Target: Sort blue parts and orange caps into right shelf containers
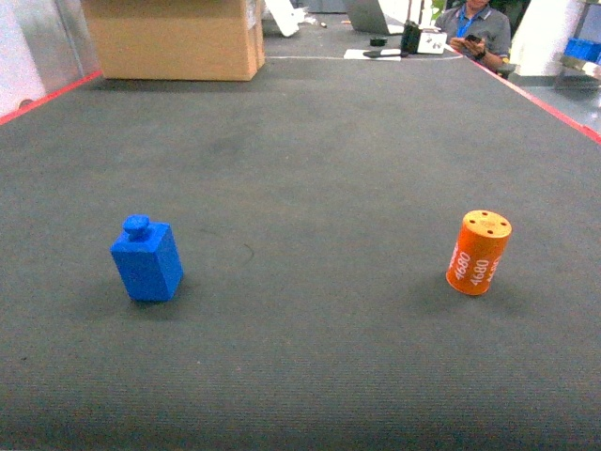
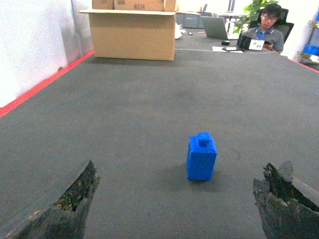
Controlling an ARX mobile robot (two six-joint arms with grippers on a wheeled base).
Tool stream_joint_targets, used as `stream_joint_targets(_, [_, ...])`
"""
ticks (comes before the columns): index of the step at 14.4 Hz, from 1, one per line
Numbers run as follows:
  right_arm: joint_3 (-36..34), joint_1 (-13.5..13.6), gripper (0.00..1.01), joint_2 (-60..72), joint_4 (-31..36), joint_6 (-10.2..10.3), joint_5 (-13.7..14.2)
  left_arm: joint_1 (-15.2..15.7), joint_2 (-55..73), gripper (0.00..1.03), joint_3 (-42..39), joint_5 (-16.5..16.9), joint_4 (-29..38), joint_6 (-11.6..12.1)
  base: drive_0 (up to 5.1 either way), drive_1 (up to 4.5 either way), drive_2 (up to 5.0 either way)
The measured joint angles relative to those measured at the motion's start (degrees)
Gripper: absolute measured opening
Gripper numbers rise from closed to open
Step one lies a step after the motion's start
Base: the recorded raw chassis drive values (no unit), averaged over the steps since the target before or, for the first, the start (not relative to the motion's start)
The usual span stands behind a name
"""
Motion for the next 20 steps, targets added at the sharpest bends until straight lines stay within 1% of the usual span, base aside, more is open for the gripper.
stream_joint_targets(20, [0.00,0.00,0.98,0.00,0.04,0.02,0.00,0.00,0.00,0.98,0.00,-0.02,-0.04,0.00,0.0,0.00,0.0])
